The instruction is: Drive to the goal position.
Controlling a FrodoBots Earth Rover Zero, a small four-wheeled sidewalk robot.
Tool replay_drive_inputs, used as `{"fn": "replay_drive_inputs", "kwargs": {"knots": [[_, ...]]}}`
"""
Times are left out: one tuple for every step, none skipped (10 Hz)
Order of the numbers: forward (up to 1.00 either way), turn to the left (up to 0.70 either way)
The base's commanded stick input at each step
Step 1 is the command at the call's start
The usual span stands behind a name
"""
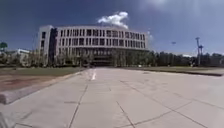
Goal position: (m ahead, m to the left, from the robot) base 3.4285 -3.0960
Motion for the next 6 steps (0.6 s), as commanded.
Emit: {"fn": "replay_drive_inputs", "kwargs": {"knots": [[0.7,0.02],[0.7,0.01],[0.7,0.01],[0.7,0.01],[0.7,0.01],[0.7,0.01]]}}
